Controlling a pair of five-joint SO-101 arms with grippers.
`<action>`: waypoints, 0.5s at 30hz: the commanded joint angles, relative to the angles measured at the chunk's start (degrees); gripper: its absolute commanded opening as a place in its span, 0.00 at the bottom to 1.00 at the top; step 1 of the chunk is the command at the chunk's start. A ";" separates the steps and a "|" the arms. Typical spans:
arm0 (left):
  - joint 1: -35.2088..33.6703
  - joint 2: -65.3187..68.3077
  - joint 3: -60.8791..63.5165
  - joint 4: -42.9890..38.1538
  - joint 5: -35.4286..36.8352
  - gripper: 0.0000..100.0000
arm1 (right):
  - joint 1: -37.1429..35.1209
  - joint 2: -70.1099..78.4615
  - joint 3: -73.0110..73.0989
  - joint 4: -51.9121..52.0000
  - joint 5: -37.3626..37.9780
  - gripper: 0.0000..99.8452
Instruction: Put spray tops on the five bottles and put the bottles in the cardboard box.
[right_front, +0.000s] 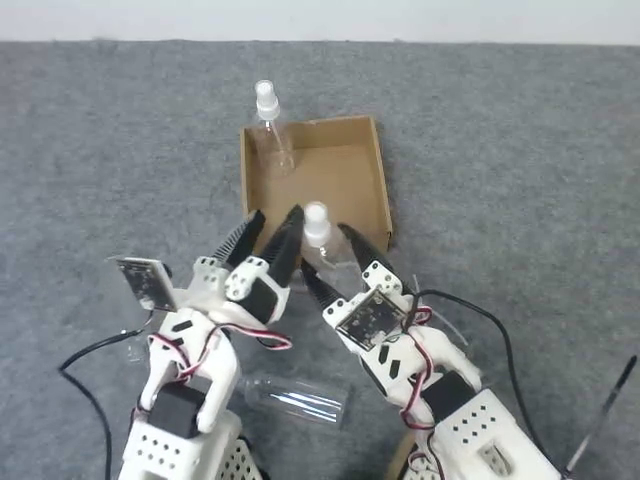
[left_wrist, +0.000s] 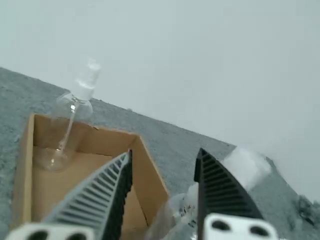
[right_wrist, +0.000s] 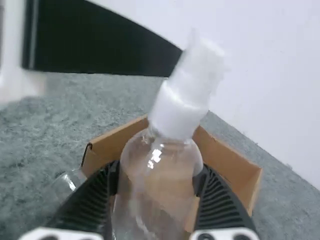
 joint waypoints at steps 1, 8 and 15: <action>3.52 -0.88 0.57 2.73 -1.41 0.20 | -1.45 -1.71 1.32 -0.40 -0.44 0.02; 4.66 -0.88 0.57 3.87 -1.41 0.20 | -1.45 -1.71 1.32 -0.22 -0.44 0.02; 1.67 -0.97 -1.01 3.87 -1.05 0.20 | -1.36 -1.71 1.32 -0.13 -0.35 0.02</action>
